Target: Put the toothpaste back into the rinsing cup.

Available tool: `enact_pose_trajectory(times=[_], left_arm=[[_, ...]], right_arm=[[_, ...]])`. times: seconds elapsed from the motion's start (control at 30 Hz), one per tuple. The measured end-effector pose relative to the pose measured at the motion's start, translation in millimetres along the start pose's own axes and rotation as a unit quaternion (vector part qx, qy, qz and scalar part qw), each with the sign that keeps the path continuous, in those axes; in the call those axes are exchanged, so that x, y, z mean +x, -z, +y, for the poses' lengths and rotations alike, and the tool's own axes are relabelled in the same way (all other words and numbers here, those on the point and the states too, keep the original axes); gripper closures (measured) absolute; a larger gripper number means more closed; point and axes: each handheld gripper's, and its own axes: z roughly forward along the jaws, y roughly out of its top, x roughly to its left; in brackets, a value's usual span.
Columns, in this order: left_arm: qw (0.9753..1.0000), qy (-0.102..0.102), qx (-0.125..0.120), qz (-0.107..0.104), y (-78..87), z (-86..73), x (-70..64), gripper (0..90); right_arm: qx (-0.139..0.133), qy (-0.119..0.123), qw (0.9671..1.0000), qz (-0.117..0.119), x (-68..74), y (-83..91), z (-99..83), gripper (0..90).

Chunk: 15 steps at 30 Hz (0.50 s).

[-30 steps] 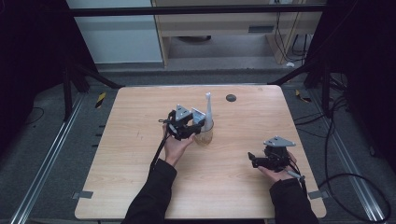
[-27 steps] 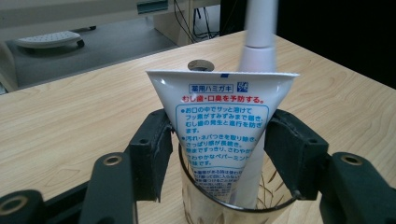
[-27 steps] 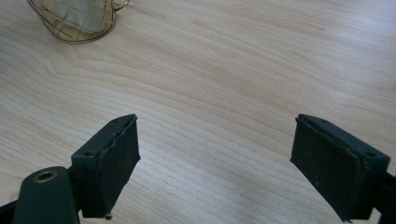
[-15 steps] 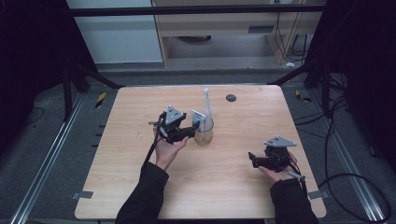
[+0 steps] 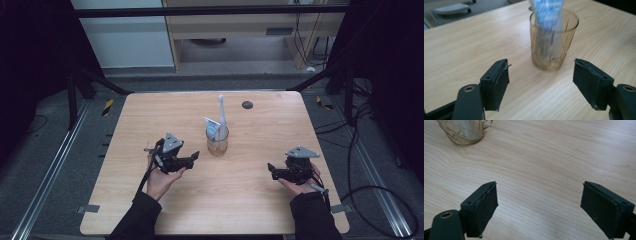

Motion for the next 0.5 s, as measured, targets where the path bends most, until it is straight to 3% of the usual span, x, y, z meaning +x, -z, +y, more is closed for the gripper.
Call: enact_pose_trajectory(times=[0.13,0.4,0.5], left_arm=[[0.9997,0.01,0.016,0.014,14.8,-23.3,15.3,26.6],[0.9979,0.024,0.044,0.042,36.4,-53.4,32.3,24.8],[0.9975,0.029,0.044,0.048,40.7,-59.4,36.5,24.4]], right_arm=[[0.006,-0.001,1.0,-0.001,-1.5,-1.5,-1.7,13.5],[0.008,-0.002,1.0,-0.003,-1.7,-1.7,-2.3,13.1],[0.01,-0.001,0.9999,-0.005,-2.0,-2.5,-2.8,13.0]])
